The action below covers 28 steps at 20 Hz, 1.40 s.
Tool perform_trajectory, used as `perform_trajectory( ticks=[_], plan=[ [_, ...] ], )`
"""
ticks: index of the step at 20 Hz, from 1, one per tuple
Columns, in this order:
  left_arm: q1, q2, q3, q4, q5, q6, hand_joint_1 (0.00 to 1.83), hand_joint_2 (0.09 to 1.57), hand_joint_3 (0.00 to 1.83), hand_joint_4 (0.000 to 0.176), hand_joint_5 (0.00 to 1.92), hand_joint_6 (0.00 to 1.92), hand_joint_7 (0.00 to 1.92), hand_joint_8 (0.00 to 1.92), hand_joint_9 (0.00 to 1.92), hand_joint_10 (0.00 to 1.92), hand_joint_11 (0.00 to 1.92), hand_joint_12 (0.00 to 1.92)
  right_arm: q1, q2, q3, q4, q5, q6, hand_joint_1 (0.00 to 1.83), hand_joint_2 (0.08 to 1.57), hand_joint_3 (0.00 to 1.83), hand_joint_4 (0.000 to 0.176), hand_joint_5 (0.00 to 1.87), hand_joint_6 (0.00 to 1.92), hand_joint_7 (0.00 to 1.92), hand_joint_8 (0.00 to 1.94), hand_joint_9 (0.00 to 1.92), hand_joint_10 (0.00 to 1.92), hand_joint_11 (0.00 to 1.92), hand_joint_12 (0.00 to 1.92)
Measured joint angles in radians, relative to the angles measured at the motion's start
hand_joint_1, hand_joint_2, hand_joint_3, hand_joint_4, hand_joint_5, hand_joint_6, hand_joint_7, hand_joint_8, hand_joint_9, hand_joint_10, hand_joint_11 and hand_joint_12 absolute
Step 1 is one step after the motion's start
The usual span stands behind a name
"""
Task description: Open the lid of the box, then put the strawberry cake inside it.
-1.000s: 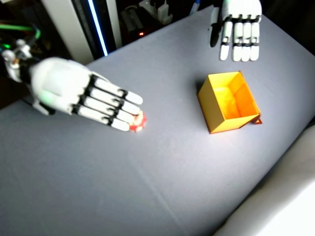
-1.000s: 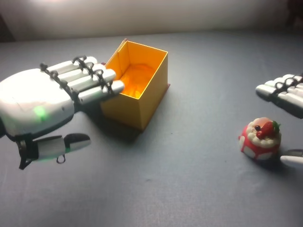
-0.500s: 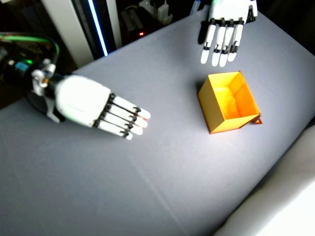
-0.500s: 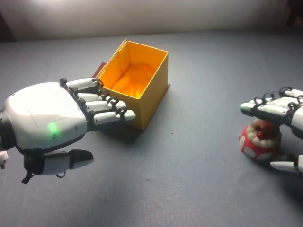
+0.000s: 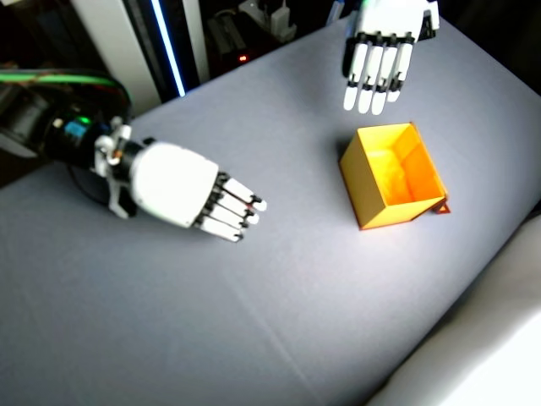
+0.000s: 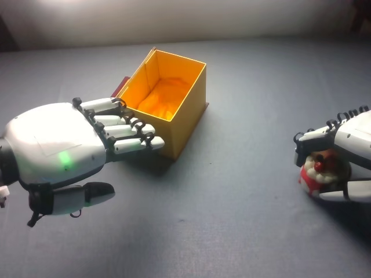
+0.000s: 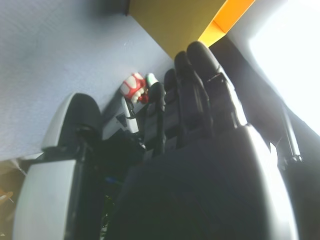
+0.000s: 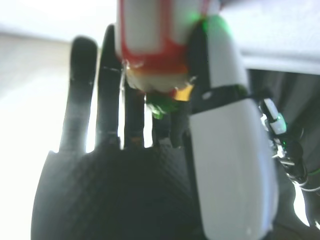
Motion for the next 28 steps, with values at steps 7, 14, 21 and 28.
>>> perform_trajectory(
  ticks=[7,14,21,28],
  plan=[
    [0.022,0.0,0.0,0.003,0.002,-0.018,0.55,1.4,0.0,0.01,0.27,0.03,0.24,0.01,0.28,0.12,0.0,1.38,0.078,0.027,-0.018,-0.099,0.054,0.035,1.17,1.32,0.0,0.0,0.59,1.3,0.68,1.74,0.92,1.91,1.04,1.92],
    [0.024,-0.007,0.002,0.065,0.031,-0.085,0.56,1.42,0.0,0.0,0.38,0.04,0.37,0.03,0.34,0.17,0.0,1.36,0.23,-0.002,0.041,-0.163,0.052,0.04,1.15,1.3,0.0,0.0,0.6,1.4,0.73,1.58,0.7,1.55,0.65,1.85],
    [-0.002,-0.055,0.035,0.14,0.055,-0.153,0.65,1.41,0.0,0.0,0.41,0.03,0.37,0.01,0.32,0.17,0.0,1.33,0.377,-0.127,0.14,-0.233,-0.032,0.041,1.31,1.25,0.0,0.0,0.69,1.18,0.71,1.5,0.74,1.64,0.63,1.87],
    [-0.026,-0.091,0.062,0.21,0.068,-0.217,0.68,1.39,0.0,0.0,0.53,0.02,0.46,0.01,0.42,0.1,0.0,1.37,0.481,-0.245,0.229,-0.285,-0.093,0.042,1.2,1.26,0.0,0.0,0.69,1.2,0.77,1.61,0.91,1.71,0.97,1.88]
  ],
)
